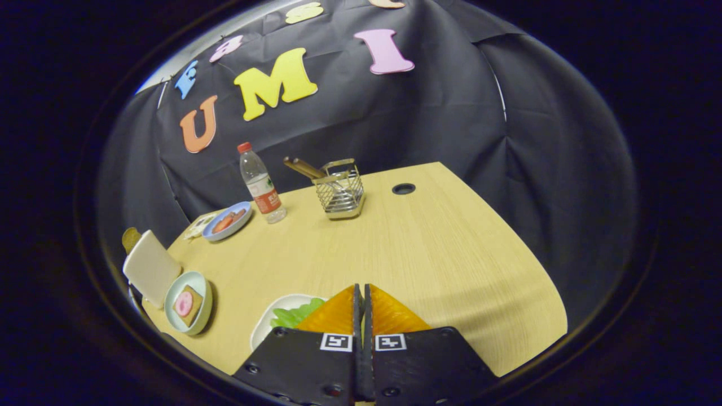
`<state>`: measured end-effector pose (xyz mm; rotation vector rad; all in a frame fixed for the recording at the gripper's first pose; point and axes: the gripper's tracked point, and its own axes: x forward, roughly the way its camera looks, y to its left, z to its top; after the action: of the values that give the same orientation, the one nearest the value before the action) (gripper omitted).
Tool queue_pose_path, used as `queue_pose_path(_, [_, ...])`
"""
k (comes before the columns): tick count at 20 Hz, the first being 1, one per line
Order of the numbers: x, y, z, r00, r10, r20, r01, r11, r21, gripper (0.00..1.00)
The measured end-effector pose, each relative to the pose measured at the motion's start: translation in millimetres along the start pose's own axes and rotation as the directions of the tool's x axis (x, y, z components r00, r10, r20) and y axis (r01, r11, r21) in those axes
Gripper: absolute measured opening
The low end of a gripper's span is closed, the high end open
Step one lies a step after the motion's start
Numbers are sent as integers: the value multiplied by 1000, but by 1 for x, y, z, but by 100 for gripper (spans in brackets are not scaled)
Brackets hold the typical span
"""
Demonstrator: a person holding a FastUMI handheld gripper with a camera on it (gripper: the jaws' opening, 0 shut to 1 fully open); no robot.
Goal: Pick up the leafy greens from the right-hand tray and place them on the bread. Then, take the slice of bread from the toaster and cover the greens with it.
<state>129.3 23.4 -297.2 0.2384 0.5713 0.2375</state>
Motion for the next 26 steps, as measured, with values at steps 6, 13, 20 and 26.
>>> queue_pose_path(6, [-28,25,29,996,86,4,-85,993,-81,0])
queue_pose_path(13, [-56,61,61,992,114,58,-105,985,-140,0])
queue_pose_path(20, [-97,153,91,975,209,79,-192,965,-179,0])
queue_pose_path(26, [-95,285,75,939,344,30,-330,920,-211,0])
